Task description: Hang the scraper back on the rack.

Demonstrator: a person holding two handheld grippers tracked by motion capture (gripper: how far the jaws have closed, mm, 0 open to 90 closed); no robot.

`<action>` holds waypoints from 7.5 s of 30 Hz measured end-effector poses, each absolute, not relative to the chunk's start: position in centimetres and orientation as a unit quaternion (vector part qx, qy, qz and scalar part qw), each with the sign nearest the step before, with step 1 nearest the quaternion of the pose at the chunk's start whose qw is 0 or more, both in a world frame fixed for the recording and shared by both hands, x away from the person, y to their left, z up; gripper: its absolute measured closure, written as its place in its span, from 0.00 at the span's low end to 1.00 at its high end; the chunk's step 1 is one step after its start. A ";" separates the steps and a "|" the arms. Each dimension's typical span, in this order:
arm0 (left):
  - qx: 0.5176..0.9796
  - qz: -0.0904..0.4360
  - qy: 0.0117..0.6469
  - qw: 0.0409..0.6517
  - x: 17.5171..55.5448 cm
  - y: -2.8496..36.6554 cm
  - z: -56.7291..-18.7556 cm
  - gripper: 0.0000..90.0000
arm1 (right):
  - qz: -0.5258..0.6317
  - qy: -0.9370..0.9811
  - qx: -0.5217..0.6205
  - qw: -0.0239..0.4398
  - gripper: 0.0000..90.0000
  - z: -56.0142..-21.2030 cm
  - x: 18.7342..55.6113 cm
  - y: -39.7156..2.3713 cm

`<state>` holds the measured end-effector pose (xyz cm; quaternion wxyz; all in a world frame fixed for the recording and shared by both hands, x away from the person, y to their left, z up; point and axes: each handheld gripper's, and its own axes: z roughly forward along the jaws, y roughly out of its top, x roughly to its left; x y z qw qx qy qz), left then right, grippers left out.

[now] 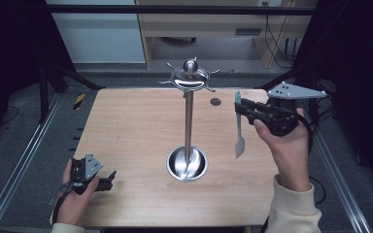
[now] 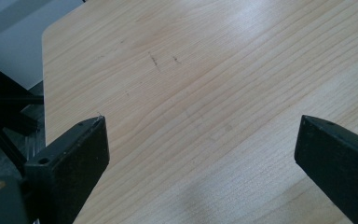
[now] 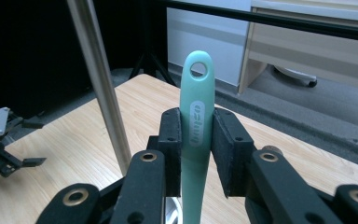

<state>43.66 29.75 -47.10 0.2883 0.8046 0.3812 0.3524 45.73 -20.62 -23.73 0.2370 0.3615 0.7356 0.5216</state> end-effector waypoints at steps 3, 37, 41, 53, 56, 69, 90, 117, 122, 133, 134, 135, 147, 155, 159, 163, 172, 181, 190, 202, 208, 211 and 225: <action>0.805 0.353 0.380 0.287 43.7 29.7 -47.1 0.03 | 0.526 0.734 0.358 0.238 0.82 -23.5 45.4 -20.6; 0.811 0.352 0.372 0.284 43.7 29.5 -47.1 0.03 | 0.555 0.733 0.308 0.244 0.82 -22.4 43.8 -19.0; 0.810 0.352 0.372 0.284 43.7 29.5 -47.1 0.03 | 0.554 0.733 0.306 0.248 0.82 -22.6 44.0 -18.5; 0.812 0.352 0.371 0.282 43.7 29.4 -47.2 0.03 | 0.571 0.723 0.290 0.260 0.82 -22.5 43.8 -17.9; 0.812 0.352 0.371 0.282 43.7 29.4 -47.2 0.03 | 0.577 0.720 0.286 0.259 0.82 -22.3 43.7 -17.9; 0.814 0.350 0.369 0.279 43.8 29.3 -47.3 0.03 | 0.598 0.715 0.259 0.253 0.82 -21.8 43.4 -17.3; 0.819 0.347 0.366 0.274 43.8 29.2 -47.3 0.03 | 0.598 0.720 0.252 0.245 0.82 -22.0 43.5 -16.6; 0.820 0.345 0.366 0.274 43.8 29.2 -47.4 0.03 | 0.596 0.717 0.262 0.250 0.82 -22.3 43.8 -15.9; 0.820 0.345 0.365 0.274 43.8 29.2 -47.4 0.03 | 0.593 0.717 0.265 0.253 0.82 -22.4 43.9 -15.7; 0.822 0.343 0.364 0.272 43.8 29.2 -47.4 0.03 | 0.597 0.714 0.265 0.253 0.82 -22.6 44.1 -15.4; 0.822 0.343 0.364 0.272 43.8 29.2 -47.4 0.03 | 0.597 0.713 0.265 0.253 0.82 -22.7 44.1 -15.3; 0.822 0.343 0.365 0.273 43.8 29.2 -47.4 0.03 | 0.598 0.713 0.266 0.252 0.82 -22.7 44.1 -15.3; 0.821 0.343 0.364 0.273 43.8 29.2 -47.4 0.03 | 0.603 0.709 0.266 0.250 0.82 -22.8 44.1 -15.4; 0.823 0.342 0.363 0.272 43.8 29.1 -47.4 0.03 | 0.607 0.706 0.270 0.246 0.79 -22.9 44.2 -15.5; 0.823 0.341 0.363 0.273 43.8 29.1 -47.4 0.03 | 0.608 0.705 0.272 0.245 0.77 -22.9 44.1 -15.7; 0.823 0.341 0.363 0.273 43.8 29.1 -47.4 0.03 | 0.604 0.704 0.277 0.251 0.74 -22.8 44.0 -16.0; 0.822 0.343 0.362 0.274 43.9 29.1 -47.3 0.03 | 0.584 0.694 0.320 0.274 0.60 -23.3 44.2 -17.7; 0.820 0.346 0.364 0.275 43.8 29.3 -47.2 0.03 | 0.559 0.684 0.365 0.294 0.28 -24.3 45.3 -18.6; 0.823 0.346 0.358 0.273 43.7 29.2 -47.1 0.03 | 0.531 0.682 0.398 0.309 0.09 -26.2 46.3 -19.6; 0.822 0.347 0.358 0.274 43.8 29.3 -47.1 0.03 | 0.503 0.682 0.433 0.305 0.09 -29.5 47.4 -20.6; 0.823 0.347 0.357 0.274 43.7 29.2 -47.1 0.03 | 0.487 0.680 0.459 0.302 0.08 -32.3 47.2 -21.2; 0.823 0.346 0.357 0.274 43.7 29.2 -47.1 0.03 | 0.474 0.686 0.462 0.302 0.09 -33.7 47.2 -21.0; 0.823 0.347 0.357 0.273 43.8 29.2 -47.1 0.03 | 0.438 0.713 0.460 0.295 0.14 -39.6 46.9 -19.7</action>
